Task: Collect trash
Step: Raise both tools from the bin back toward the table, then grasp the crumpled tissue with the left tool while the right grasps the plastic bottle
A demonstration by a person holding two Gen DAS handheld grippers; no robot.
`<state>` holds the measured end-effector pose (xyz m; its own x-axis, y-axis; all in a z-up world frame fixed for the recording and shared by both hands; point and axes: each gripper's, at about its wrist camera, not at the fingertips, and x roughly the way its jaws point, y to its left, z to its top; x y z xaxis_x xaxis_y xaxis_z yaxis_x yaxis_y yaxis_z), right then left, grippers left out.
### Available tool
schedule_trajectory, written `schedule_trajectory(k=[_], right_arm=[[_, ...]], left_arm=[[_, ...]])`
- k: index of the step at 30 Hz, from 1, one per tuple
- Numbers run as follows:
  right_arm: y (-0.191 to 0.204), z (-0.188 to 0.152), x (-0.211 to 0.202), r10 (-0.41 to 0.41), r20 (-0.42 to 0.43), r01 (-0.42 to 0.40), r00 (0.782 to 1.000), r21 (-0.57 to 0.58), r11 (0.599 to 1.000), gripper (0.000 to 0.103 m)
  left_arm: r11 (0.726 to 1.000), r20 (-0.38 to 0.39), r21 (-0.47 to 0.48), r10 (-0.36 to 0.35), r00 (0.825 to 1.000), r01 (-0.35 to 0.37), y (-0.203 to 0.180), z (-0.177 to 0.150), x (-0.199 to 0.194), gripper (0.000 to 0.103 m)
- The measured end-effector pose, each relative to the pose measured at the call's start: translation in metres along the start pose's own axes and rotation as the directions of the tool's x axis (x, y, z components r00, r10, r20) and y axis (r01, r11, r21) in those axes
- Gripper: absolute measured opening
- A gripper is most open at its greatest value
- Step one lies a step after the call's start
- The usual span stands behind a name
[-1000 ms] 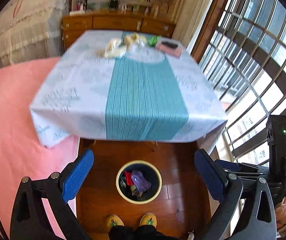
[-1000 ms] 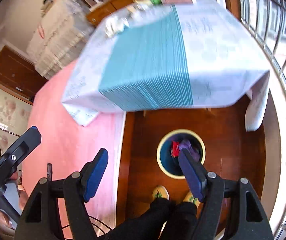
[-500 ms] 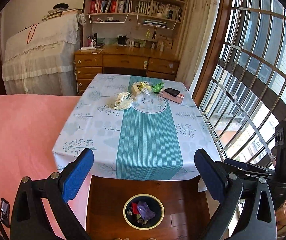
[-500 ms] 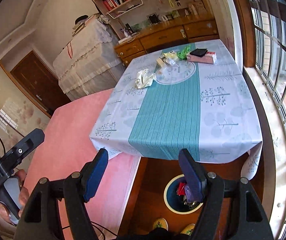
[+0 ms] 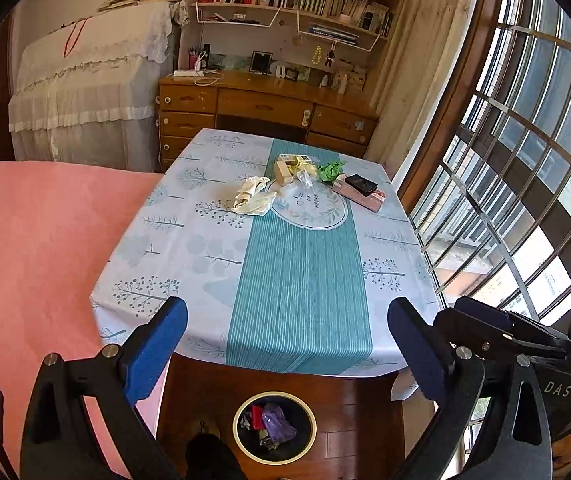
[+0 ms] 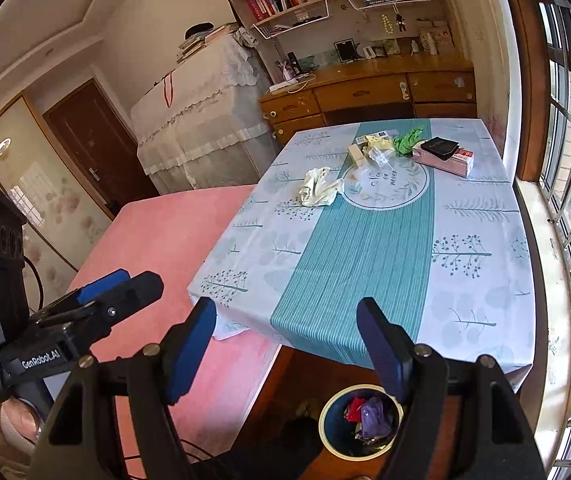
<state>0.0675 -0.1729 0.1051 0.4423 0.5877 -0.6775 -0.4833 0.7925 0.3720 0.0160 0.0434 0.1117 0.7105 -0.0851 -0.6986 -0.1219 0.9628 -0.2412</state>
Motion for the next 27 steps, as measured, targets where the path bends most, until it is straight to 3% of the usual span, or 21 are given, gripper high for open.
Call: schedule_trajectory(k=[7, 12, 19, 24, 27], right_arm=[[-0.004, 0.04, 0.054, -0.056, -0.004, 0.056, 0.998, 0.01, 0.998, 0.073], [-0.02, 0.077, 0.109, -0.109, -0.024, 0.111, 0.994, 0.118, 0.987, 0.073], [-0.045, 0.113, 0.165, -0.191, -0.027, 0.19, 0.981, 0.309, 0.932, 0.073], [-0.065, 0.125, 0.192, -0.235, -0.063, 0.24, 0.97, 0.404, 0.883, 0.073], [-0.076, 0.13, 0.205, -0.254, -0.087, 0.267, 0.963, 0.423, 0.866, 0.073]], left_arm=[[0.998, -0.075, 0.009, -0.066, 0.995, 0.067, 0.04, 0.052, 0.086, 0.1], [0.99, -0.173, 0.053, -0.117, 0.978, 0.128, 0.062, 0.109, 0.163, 0.1], [0.959, -0.316, 0.182, -0.151, 0.937, 0.215, 0.065, 0.171, 0.268, 0.1], [0.941, -0.435, 0.248, -0.103, 0.895, 0.229, 0.055, 0.178, 0.347, 0.1], [0.934, -0.473, 0.276, -0.073, 0.878, 0.226, 0.047, 0.178, 0.385, 0.1]])
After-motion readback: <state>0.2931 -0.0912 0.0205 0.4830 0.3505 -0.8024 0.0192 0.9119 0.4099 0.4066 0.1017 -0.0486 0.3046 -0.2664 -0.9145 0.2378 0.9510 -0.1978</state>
